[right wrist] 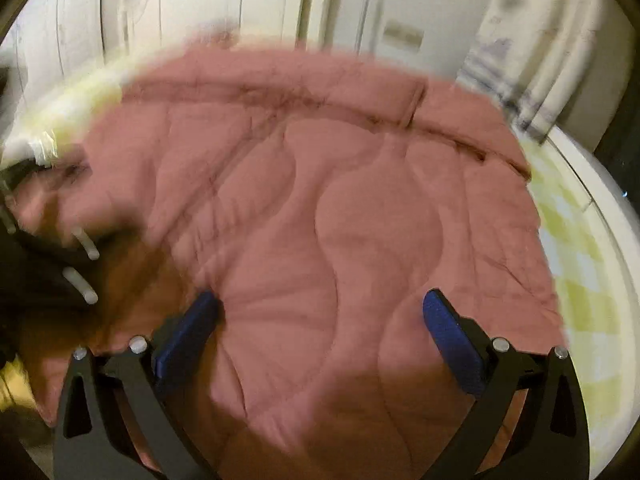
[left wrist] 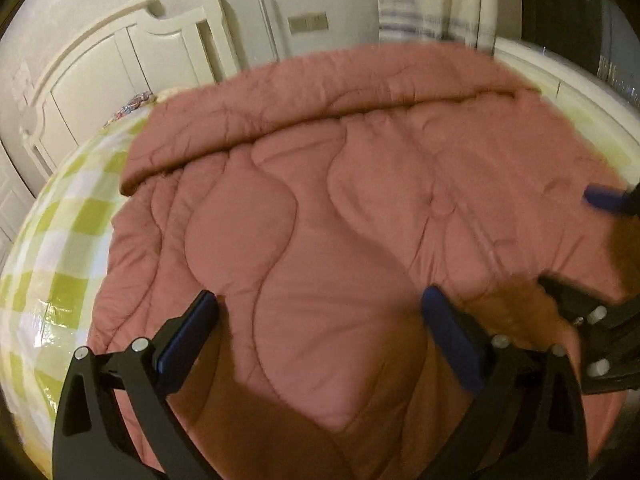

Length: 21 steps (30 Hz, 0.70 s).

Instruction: Fold large clothes

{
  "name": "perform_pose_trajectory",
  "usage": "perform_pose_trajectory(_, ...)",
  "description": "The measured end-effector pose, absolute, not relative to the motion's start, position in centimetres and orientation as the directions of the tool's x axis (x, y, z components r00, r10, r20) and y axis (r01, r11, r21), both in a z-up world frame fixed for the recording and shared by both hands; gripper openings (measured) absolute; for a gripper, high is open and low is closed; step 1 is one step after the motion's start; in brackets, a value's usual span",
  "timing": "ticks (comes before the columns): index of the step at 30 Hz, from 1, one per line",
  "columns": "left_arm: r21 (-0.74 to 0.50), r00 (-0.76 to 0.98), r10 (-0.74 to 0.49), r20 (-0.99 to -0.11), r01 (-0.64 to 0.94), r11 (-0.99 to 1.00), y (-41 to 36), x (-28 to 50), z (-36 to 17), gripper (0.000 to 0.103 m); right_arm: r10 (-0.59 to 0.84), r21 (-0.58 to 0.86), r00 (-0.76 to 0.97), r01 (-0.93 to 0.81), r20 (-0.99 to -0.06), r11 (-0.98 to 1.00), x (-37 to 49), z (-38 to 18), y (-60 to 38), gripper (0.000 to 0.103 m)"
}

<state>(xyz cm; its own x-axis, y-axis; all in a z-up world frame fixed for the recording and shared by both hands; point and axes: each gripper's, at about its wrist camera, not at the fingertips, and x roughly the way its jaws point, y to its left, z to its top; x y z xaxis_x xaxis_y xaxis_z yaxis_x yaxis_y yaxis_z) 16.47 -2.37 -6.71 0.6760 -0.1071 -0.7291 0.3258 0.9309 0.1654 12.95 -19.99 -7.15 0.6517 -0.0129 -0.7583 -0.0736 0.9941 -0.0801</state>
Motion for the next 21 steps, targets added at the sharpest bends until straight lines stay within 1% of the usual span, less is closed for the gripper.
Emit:
perform_pose_trajectory(1, 0.155, 0.670, -0.119, -0.733, 0.334, 0.930, -2.0, 16.4, -6.2, 0.101, -0.002, -0.062, 0.647, -0.070, -0.762, 0.996, 13.0, -7.1, -20.3, 0.098)
perform_pose_trajectory(5, 0.032, 0.614, -0.180, -0.769, 0.318, 0.948, 0.4, 17.1, -5.3, 0.101, 0.020, -0.037, 0.634, -0.077, -0.773, 0.996, 13.2, -7.3, -20.7, 0.098)
perform_pose_trajectory(8, -0.021, 0.625, -0.200, -0.755, 0.281, 0.959, 2.6, 16.1, -4.1, 0.101, 0.003, -0.049, 0.633, -0.065, -0.774, 0.997, 12.8, -6.7, -21.2, 0.098)
perform_pose_trajectory(10, -0.042, 0.640, -0.192, -0.744, 0.242, 0.969, 5.3, 15.3, -3.1, 0.101, -0.035, -0.061, 0.646, -0.017, -0.762, 0.998, 11.9, -6.0, -22.8, 0.098)
perform_pose_trajectory(14, -0.044, 0.632, -0.127, -0.764, 0.146, 0.988, 10.5, 14.2, -4.1, 0.101, -0.095, -0.025, 0.627, 0.120, -0.773, 0.992, 10.1, -6.9, -27.8, 0.098)
perform_pose_trajectory(16, -0.039, 0.663, -0.137, -0.736, 0.161, 0.986, 11.9, 12.5, -4.6, 0.101, -0.055, 0.038, 0.647, 0.129, -0.760, 0.991, 9.0, -7.5, -29.4, 0.098)
perform_pose_trajectory(19, 0.021, 0.686, -0.091, -0.722, 0.154, 0.988, 11.8, 10.9, -4.8, 0.101, -0.091, -0.001, 0.647, 0.138, -0.757, 0.990, 8.8, -7.5, -28.7, 0.098)
perform_pose_trajectory(21, 0.028, 0.682, -0.072, -0.728, 0.135, 0.991, 11.0, 11.0, -4.5, 0.101, -0.128, -0.025, 0.632, 0.169, -0.765, 0.985, 8.9, -7.0, -27.8, 0.098)
